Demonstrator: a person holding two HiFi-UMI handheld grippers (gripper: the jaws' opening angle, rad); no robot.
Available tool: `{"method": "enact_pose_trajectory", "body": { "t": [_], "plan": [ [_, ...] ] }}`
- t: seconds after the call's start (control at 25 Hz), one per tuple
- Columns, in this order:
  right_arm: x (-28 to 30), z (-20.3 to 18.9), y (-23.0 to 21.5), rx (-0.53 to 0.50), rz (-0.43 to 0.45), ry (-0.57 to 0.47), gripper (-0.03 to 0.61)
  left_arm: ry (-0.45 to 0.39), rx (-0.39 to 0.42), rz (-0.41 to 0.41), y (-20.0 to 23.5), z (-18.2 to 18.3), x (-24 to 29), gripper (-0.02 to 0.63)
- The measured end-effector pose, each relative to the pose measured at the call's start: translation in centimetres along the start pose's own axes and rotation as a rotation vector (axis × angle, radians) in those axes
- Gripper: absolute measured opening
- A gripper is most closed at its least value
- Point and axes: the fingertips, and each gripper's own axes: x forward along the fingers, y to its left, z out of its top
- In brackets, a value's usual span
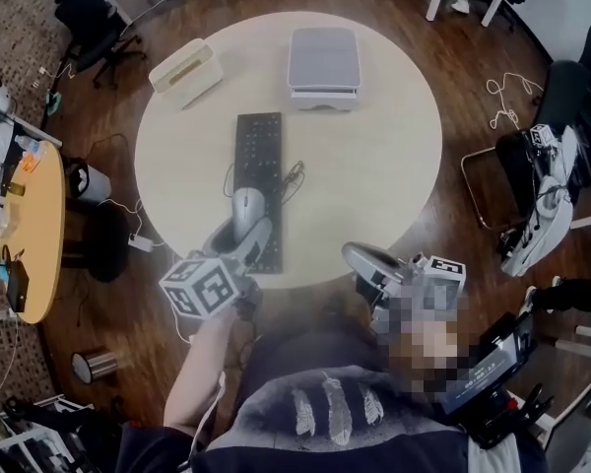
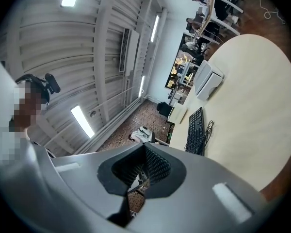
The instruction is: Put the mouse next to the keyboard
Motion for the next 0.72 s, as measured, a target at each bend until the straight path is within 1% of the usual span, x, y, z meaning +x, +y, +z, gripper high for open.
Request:
{"method": "enact_pose_trajectory", "body": {
  "t": [0.2,0.36,0.4,0.48,0.52,0.6,0.72],
  "plan": [
    [2.0,-0.5,-0.4,-0.011,-0.050,0.068,-0.002,0.002,-0.034,-0.037,0.7,-0.5,1.1,0.267],
    [4.2,-0.5,-0.7,-0.048,-0.125,0.097,-0.002,0.032,-0.016,-0.085,1.0,-0.8,1.4,0.267],
    [4.7,-0.4,-0.9,-0.058,-0.150,0.101,0.007,0.040,-0.011,-0.102,1.0,-0.9,1.5,0.267],
    [5.9,-0.1,-1.3,-0.076,-0.193,0.111,0.058,0.053,0.000,-0.137,0.8,-1.0,1.9,0.267],
    [6.5,0.0,-1.4,-0.080,-0.205,0.117,0.070,0.059,0.006,-0.155,0.6,-1.1,2.1,0.267],
    [8.1,0.0,-1.2,-0.072,-0.199,0.136,0.122,0.072,0.018,-0.182,0.4,-1.3,2.4,0.267],
    [9.6,0.0,-1.5,-0.050,-0.211,0.164,0.165,0.089,0.031,-0.207,0.0,-1.3,2.7,0.267]
  ]
}}
